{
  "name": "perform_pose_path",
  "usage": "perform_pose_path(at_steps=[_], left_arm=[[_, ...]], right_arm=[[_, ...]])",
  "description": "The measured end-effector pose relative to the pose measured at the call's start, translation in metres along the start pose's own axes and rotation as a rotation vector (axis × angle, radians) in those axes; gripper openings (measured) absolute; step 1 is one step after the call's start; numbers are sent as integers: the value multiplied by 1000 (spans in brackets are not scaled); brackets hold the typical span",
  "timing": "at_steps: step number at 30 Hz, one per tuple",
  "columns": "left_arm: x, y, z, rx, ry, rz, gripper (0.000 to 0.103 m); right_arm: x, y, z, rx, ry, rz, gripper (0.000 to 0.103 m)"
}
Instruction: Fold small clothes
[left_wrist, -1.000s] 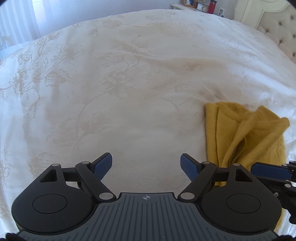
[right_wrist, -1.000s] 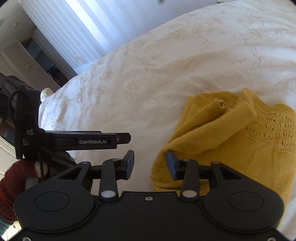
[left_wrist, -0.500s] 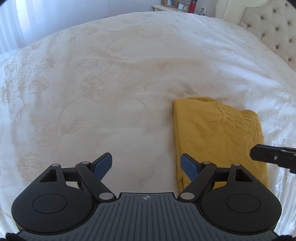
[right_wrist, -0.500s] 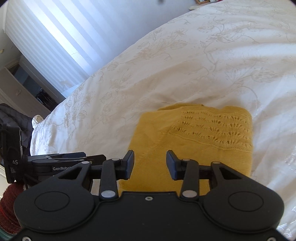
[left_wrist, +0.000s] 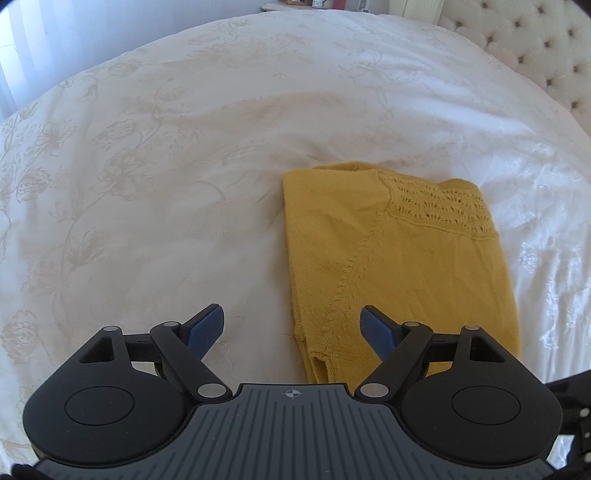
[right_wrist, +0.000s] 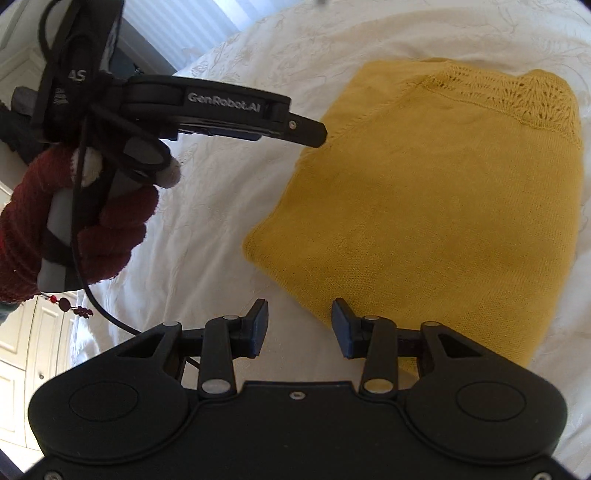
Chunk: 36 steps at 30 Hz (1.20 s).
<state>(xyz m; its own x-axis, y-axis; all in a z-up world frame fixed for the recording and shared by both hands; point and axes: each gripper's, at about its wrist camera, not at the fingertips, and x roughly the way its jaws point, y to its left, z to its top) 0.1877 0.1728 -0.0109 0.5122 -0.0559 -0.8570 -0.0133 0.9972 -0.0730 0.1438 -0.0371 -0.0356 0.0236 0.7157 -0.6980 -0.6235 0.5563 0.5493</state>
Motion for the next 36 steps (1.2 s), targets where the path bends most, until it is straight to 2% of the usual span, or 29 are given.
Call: perform_pose_path(at_steps=[3,7,9,12,14,18,22,26,32,36], left_arm=[[3,-1,-4,-1,-10,-11,81],[4,-4,-9,-1,-41,-42,81],[6,-5,-13,13,-58,-91,81],[13,-6,-18,12,-47,-173,81],[19,-6,-21,1,-29,-187,81],[29,-7,-28,-9,-24,-136,81],[33,-13,-33,36,-23,-105,82],[36,-20,-36,71,-25,-82,88],[38,-20,-38,69,-33,-84,92],[33,-16,-37,59,-40,-103,91]], right_arm=[[-22,-10,8,7,-76,-21,50],[-53,-33,21,35,-244,-153,55],[-62,-42,25,32,-327,-224,59],[-65,-50,31,12,-403,-275,70],[-62,-52,36,-9,-416,-287,71],[-49,-55,41,-20,-396,-269,76],[-39,-69,44,0,-388,-288,77],[-23,-88,56,30,-369,-336,77],[-5,-106,76,21,-347,-390,77],[-4,-113,87,55,-372,-422,77]])
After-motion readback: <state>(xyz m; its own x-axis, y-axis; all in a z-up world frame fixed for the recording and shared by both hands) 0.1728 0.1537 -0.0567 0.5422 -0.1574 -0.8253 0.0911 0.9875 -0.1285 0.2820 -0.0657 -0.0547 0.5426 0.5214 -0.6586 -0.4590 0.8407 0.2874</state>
